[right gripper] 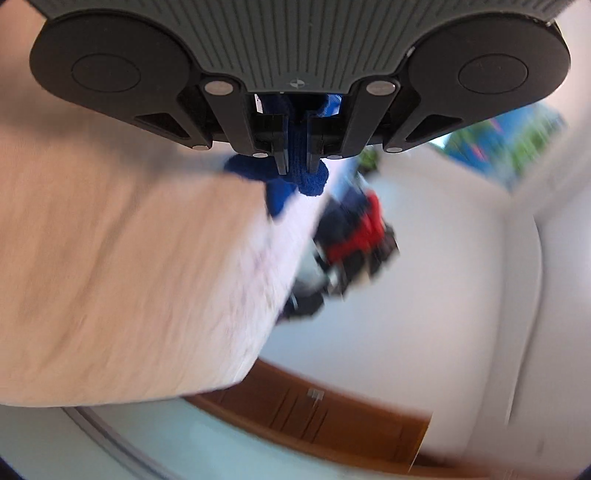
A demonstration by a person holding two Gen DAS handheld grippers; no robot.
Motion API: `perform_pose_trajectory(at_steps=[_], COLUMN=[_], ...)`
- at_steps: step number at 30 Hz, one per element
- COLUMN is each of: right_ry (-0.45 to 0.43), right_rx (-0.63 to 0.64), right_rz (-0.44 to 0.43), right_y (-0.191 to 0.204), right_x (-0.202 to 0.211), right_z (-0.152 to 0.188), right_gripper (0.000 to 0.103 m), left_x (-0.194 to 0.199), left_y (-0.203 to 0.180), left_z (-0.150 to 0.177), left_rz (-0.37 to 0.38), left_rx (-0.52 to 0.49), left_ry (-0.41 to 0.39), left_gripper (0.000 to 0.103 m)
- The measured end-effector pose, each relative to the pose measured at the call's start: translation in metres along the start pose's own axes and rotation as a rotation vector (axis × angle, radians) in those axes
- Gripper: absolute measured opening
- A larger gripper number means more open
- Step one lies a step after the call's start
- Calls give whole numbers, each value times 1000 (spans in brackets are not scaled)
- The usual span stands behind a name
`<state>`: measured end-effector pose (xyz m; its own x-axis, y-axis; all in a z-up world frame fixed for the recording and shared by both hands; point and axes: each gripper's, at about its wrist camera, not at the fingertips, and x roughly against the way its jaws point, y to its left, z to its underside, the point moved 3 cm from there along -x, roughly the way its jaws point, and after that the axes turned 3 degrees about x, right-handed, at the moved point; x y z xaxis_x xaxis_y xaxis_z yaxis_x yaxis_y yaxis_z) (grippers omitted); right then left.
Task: Fold small clothes
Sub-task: 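Lift the held sleeve and carry it across the sweater body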
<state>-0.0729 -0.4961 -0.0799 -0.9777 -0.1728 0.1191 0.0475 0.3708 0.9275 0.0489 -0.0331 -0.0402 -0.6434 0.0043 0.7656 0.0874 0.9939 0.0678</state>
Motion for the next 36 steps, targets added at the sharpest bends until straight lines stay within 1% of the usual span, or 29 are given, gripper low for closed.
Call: perform_pose_trajectory(at_steps=[3,5,7,9,10,11,12,13,14,15,16,17,19,20,21,22,23,24,25,26,28,29,30,31,33,36], right_ry=[-65,-50,6,35,29,11,-14,-32,-37,-35,-26,-20,-14,-13,-17,-19,-13,-6,0,8,33,38,35,21,-33,-128], right_rx=[-55,-47,-43,-29,-15,-9,-1,9,11,18,41,70,161,212,272,330,374,417,458,489,529,519,465,376,232,95], right_rz=[-7,34,101,202,265,315,356,366,363,347,326,322,357,384,414,446,481,520,546,553,552,528,481,414,305,203], right_y=[-8,-11,-20,-37,-45,-53,-59,-62,-63,-63,-61,-56,-45,-39,-35,-33,-29,-29,-31,-30,-24,-19,-15,-16,-13,-9], right_x=[5,3,-8,-15,-17,-17,-15,-14,-14,-15,-17,-20,-31,-37,-42,-48,-56,-62,-62,-63,-63,-60,-52,-47,-34,-18], right_z=[-17,-18,-9,2,5,6,5,6,6,9,12,14,21,21,24,27,21,23,20,21,19,14,6,-7,-33,-75], right_gripper=[12,12,12,13,13,19,20,20,31,37,48,56,66,67,66,60,44,36,20,14,13,13,12,12,12,12], left_x=[-2,-4,-5,-7,-7,-7,-6,-6,-6,-6,-6,-8,-9,-9,-9,-8,-7,-7,-6,-6,-6,-7,-8,-8,-8,-9], left_y=[8,11,12,10,9,8,7,6,5,5,4,3,1,0,-2,-3,-3,-3,-2,0,4,5,7,8,10,13], left_z=[-1,-2,-1,0,1,1,2,2,2,2,2,1,2,3,4,4,4,4,3,2,0,-2,-3,-4,-6,-9], left_rz=[-8,-10,-9,-7,-6,-6,-6,-8,-11,-15,-16,-14,-7,-5,-3,-5,-9,-14,-20,-24,-31,-33,-36,-41,-47,-52], left_rx=[18,25,27,22,16,8,-1,-8,-13,-14,-13,-11,-12,-17,-25,-33,-41,-47,-47,-43,-32,-28,-26,-26,-27,-29], left_ry=[5,10,15,21,23,24,23,19,16,14,16,21,30,33,33,31,26,22,17,13,10,9,9,7,3,-3], left_gripper=[103,103,103,103,103,103,103,103,103,103,103,103,103,103,103,103,103,103,103,103,103,103,103,103,103,103])
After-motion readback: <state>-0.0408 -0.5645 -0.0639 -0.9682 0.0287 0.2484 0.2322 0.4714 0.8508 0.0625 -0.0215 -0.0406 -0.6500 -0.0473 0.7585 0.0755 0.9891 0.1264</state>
